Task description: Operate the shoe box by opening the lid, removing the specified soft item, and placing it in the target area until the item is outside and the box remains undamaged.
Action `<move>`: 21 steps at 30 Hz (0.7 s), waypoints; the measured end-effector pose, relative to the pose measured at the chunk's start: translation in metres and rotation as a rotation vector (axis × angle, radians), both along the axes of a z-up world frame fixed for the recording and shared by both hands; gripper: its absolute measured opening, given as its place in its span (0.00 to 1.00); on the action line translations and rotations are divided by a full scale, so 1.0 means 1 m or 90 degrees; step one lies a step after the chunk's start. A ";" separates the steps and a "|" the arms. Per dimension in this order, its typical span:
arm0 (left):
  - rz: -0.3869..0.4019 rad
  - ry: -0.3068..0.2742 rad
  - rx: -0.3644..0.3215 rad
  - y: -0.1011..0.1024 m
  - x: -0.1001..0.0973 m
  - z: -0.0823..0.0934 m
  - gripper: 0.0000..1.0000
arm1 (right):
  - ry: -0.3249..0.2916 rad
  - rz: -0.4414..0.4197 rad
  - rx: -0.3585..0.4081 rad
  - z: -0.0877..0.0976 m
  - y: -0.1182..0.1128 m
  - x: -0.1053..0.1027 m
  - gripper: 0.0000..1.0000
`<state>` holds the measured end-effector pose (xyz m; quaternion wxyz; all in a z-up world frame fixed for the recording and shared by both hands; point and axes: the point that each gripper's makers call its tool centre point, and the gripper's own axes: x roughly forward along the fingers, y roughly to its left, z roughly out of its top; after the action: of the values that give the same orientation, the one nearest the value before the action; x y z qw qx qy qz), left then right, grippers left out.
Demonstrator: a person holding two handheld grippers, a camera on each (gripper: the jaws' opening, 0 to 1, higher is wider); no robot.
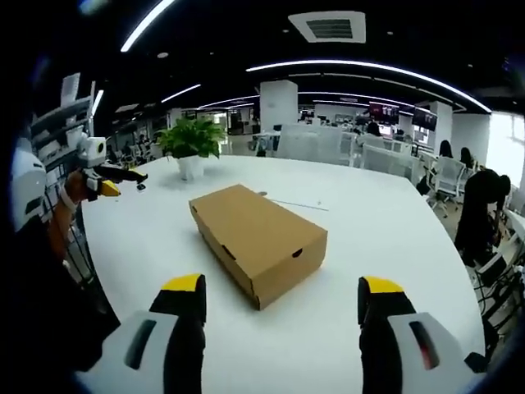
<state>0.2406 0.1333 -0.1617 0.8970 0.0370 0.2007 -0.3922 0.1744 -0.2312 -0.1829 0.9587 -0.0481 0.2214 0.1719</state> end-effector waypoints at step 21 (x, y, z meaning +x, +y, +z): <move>0.003 0.017 0.001 -0.003 0.005 0.002 0.80 | 0.007 0.004 0.012 0.001 0.001 0.008 0.78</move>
<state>0.2453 0.1308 -0.1593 0.8950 0.0317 0.2129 -0.3906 0.1825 -0.2305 -0.1822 0.9572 -0.0389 0.2252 0.1773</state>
